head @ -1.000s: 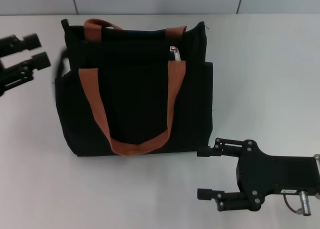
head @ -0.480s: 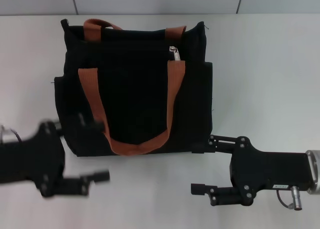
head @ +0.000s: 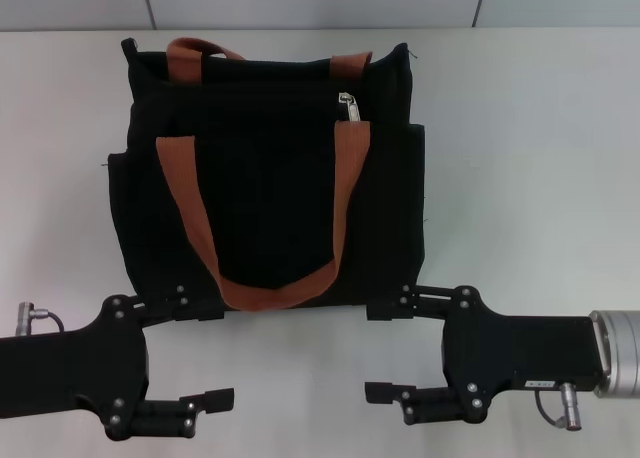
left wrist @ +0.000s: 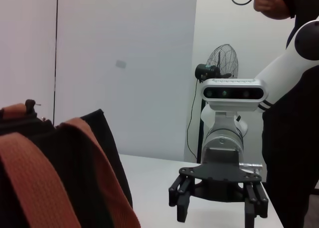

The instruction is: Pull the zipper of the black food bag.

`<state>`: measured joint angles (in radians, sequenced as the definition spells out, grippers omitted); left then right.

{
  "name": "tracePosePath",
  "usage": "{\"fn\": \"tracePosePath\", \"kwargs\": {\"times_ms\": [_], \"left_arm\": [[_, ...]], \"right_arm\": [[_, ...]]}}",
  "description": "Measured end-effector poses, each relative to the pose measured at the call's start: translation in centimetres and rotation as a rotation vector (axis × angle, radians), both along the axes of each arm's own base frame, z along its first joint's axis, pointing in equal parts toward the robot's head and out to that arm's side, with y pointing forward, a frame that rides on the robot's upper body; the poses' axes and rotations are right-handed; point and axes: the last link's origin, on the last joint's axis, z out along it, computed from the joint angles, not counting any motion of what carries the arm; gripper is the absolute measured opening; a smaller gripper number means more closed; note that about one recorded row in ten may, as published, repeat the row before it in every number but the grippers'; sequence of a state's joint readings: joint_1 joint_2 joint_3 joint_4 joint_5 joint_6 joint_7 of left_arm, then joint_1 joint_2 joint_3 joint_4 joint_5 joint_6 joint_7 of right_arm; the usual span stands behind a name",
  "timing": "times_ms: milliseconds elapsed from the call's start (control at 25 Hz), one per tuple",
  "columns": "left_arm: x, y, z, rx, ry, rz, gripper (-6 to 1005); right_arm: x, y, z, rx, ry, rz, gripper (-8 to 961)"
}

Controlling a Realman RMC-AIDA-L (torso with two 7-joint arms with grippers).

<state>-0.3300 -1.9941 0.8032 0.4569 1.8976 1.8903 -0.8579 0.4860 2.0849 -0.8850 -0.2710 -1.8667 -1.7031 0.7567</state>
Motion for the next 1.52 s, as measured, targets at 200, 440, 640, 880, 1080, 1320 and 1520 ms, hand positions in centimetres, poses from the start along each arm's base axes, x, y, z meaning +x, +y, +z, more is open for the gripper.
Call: {"fn": "tracePosePath", "kwargs": {"times_ms": [200,440,640,880,1080,1320,1520], "left_arm": [[-0.01,-0.03,-0.03,-0.002,0.001,0.0,829],[-0.1,-0.17,-0.07,-0.004,0.001,0.004,829],[-0.19,-0.3,-0.09,-0.004,0.001,0.007,829],[-0.32,-0.18,-0.22,0.002,0.012,0.015,829],[-0.29,-0.22,-0.4,-0.003,0.015,0.013,829],[-0.29,-0.23,-0.45,-0.006,0.017,0.013,829],[-0.3,-0.23,-0.44,-0.006,0.017,0.014,829]], "right_arm": [[-0.03,-0.03,-0.06,-0.001,0.0,0.0,754],[-0.02,-0.1,-0.05,-0.003,0.003,0.0,754],[0.01,-0.14,-0.04,-0.002,0.004,-0.002,754],[0.04,-0.16,-0.09,-0.003,0.003,-0.005,754],[0.05,-0.16,-0.1,-0.003,0.002,-0.005,754],[-0.01,-0.1,-0.09,-0.003,0.003,-0.003,754],[-0.11,0.01,-0.08,-0.001,0.004,0.0,754]]}}
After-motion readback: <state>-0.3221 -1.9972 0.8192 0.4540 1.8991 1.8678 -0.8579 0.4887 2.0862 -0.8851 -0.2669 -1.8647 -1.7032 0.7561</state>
